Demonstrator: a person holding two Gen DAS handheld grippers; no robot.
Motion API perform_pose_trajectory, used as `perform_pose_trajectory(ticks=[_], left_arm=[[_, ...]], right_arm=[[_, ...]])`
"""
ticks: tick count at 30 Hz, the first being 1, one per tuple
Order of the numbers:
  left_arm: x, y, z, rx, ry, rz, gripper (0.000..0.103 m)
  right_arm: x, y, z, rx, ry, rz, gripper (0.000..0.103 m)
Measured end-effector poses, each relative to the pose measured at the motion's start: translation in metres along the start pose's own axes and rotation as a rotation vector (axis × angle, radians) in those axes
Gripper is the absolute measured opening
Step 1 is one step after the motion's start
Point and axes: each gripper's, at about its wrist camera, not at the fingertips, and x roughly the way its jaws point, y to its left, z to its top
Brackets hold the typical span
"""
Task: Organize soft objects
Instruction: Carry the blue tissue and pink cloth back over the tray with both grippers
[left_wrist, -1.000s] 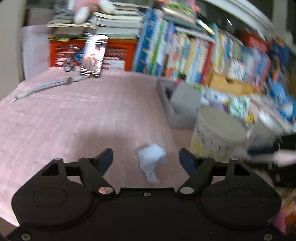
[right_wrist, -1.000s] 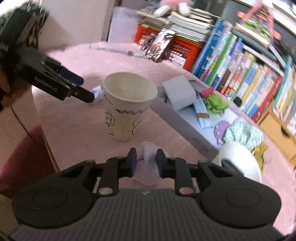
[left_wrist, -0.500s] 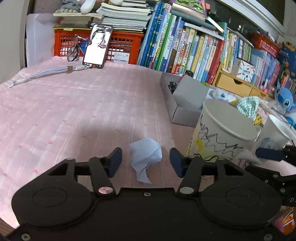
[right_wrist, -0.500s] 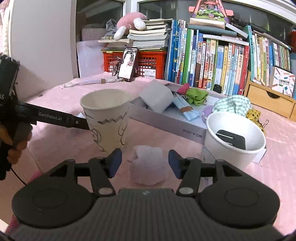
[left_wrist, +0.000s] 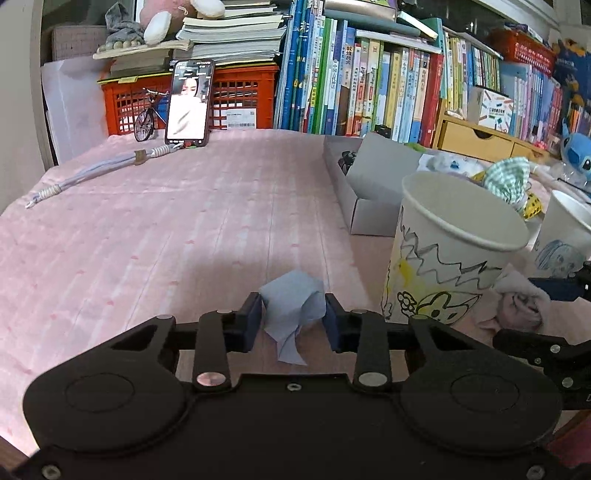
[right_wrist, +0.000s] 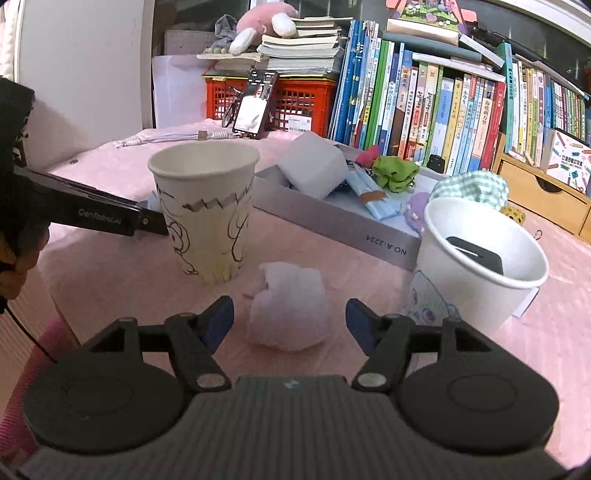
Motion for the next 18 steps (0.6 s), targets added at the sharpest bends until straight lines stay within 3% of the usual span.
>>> perform_pose_trajectory(ticks=[6,11,18], left_arm=[[0.002,-0.002,0.002,-0.01,0.008,0.009,0.033],[0.001,-0.001,0.004,-0.02,0.014,0.011,0.033],[-0.005,0.003,0.01,-0.023,0.0,0.047,0.032]], right_arm=[[0.002,0.004,-0.001,0.006,-0.019,-0.001,0.078],[0.0,0.004,-0.001,0.01,-0.036,-0.01,0.052],[-0.011,0.004,0.005,-0.023,-0.068,-0.028,0.048]])
